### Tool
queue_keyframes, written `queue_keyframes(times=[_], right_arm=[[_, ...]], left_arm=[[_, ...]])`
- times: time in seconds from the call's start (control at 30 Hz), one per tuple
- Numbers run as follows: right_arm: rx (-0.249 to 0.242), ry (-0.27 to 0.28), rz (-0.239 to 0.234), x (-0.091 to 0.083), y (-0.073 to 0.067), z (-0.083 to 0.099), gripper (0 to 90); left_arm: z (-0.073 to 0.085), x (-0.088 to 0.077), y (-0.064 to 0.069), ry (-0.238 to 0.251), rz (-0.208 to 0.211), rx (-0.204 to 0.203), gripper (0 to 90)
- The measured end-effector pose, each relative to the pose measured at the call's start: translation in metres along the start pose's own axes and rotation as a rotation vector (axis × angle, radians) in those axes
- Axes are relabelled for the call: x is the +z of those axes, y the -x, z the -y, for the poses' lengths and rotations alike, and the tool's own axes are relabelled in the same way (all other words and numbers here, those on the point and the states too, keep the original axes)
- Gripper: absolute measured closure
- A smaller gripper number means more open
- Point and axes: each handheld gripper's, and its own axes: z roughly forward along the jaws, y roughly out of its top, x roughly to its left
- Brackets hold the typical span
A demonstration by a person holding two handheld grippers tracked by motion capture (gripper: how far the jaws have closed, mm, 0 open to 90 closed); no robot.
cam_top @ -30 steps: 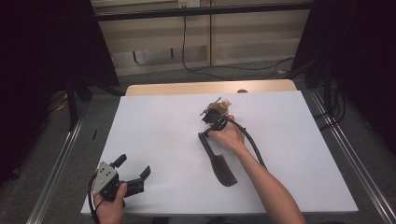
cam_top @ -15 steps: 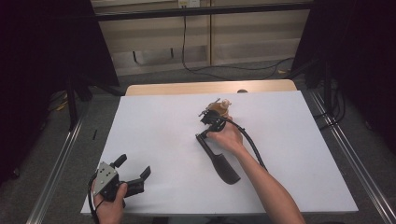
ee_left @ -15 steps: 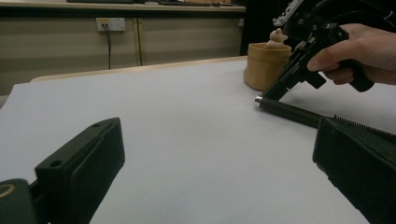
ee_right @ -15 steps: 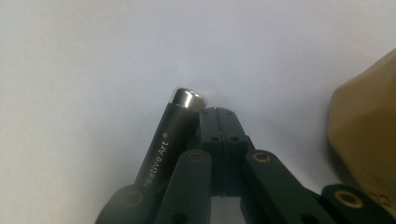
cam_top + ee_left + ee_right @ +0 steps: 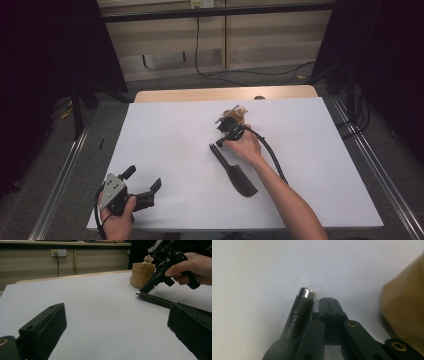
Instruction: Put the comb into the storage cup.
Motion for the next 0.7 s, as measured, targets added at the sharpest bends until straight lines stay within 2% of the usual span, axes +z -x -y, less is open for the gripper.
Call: queue_keyframes(times=[0.17, 0.3, 0.37, 0.47, 0.63, 0.7], right_arm=[[0.014, 0.041, 0.017, -0.009, 0.004, 0.007, 85.3], [0.029, 0.107, 0.027, -0.019, 0.009, 0.015, 76.9], [0.041, 0.115, 0.019, -0.023, 0.011, 0.018, 73.2], [0.046, 0.136, 0.031, -0.029, 0.011, 0.023, 60.9], [0.074, 0.198, 0.049, -0.042, 0.009, 0.028, 26.7], [0.084, 0.209, 0.047, -0.045, 0.010, 0.029, 16.5]], left_arm=[[0.000, 0.000, 0.001, 0.000, -0.001, 0.004, 2.4], [0.000, 0.001, 0.001, -0.003, -0.001, 0.002, 2.4], [0.000, 0.001, 0.001, -0.002, -0.002, 0.000, 2.4], [0.000, 0.001, 0.000, -0.003, 0.001, 0.001, 2.4], [0.000, 0.002, 0.000, -0.007, 0.003, 0.001, 2.4], [0.000, 0.001, 0.000, -0.005, 0.001, 0.000, 2.4]])
